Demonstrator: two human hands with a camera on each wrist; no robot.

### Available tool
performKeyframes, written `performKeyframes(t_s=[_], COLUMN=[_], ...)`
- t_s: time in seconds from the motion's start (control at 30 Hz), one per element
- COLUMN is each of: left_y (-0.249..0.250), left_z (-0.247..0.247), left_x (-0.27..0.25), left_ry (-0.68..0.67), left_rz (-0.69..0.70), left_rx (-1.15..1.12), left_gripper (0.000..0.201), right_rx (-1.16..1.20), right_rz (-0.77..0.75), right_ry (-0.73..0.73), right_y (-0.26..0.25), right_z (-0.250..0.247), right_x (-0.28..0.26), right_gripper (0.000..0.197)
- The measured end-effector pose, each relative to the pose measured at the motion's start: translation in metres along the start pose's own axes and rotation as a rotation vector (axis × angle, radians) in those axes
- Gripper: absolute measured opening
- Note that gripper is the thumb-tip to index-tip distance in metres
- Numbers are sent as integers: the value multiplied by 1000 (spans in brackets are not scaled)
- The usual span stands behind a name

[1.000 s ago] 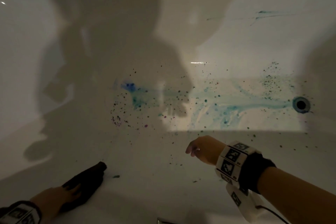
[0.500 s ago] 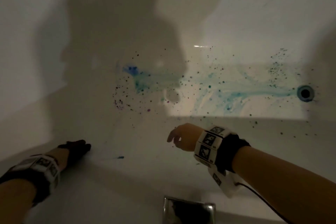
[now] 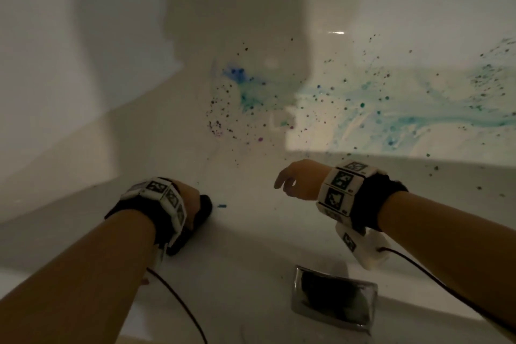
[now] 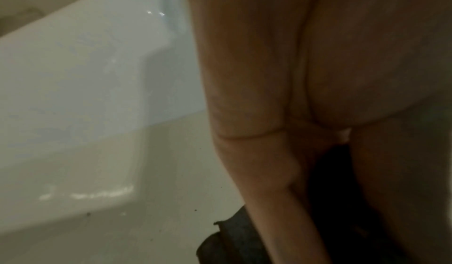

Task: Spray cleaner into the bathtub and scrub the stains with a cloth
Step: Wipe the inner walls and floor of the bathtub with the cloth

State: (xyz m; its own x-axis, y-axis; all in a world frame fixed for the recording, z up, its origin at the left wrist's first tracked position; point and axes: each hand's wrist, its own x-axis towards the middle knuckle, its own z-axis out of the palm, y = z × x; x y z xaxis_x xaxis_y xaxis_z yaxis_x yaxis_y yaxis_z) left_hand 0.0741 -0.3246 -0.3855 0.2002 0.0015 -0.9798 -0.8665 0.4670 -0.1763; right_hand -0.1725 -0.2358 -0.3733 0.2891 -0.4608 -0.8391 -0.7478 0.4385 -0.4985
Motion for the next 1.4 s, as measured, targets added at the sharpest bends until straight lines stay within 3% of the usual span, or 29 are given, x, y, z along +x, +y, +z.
performKeyframes(t_s=[0.1, 0.2, 0.3, 0.33, 0.4, 0.47, 0.53, 0.63, 0.7, 0.8, 0.9, 1.07, 1.2, 1.33, 1.4], left_y=[2, -25, -55, -67, -81, -88, -93, -69, -47, -8, 39, 72, 91, 138, 170], left_z=[-20, -41, -53, -49, -36, -18, -5, 7, 5, -3, -7, -16, -37, -65, -72], left_x=[-23, -33, -33, -29, -19, -9, -4, -20, -28, -24, -34, -59, -85, -111, -129], left_ry=[-120, 54, 247, 315, 386, 336, 278, 252, 228, 99, 65, -166, -37, 152, 223], left_rz=[53, 30, -128, -179, -243, -267, -274, -308, -239, -82, 50, 108, 275, 548, 667], left_rx=[-295, -277, -76, -50, 34, 129, 175, 163, 236, 294, 387, 348, 239, 20, -34], left_gripper=[40, 39, 31, 33, 56, 73, 62, 63, 57, 75, 47, 50, 39, 31, 32], right_rx=[-14, -24, -36, -39, -34, -18, -11, -18, -9, -1, -3, -62, -134, -131, -178], right_rz=[11, 51, 103, 115, 131, 136, 128, 115, 113, 95, 84, 37, -83, -204, -252], right_ry=[23, 21, 45, 42, 29, 27, 28, 26, 31, 36, 45, 97, 103, 84, 91], right_y=[5, 14, 26, 29, 33, 36, 37, 39, 39, 39, 40, 50, 70, 87, 92], right_z=[-10, -23, -30, -31, -30, -26, -21, -17, -17, -23, -33, -53, -64, -67, -62], right_x=[-3, -7, -6, -6, -5, -3, -2, 0, 0, -4, -9, -34, -65, -91, -101], right_gripper=[34, 35, 35, 35, 35, 34, 32, 32, 33, 33, 33, 38, 46, 86, 96])
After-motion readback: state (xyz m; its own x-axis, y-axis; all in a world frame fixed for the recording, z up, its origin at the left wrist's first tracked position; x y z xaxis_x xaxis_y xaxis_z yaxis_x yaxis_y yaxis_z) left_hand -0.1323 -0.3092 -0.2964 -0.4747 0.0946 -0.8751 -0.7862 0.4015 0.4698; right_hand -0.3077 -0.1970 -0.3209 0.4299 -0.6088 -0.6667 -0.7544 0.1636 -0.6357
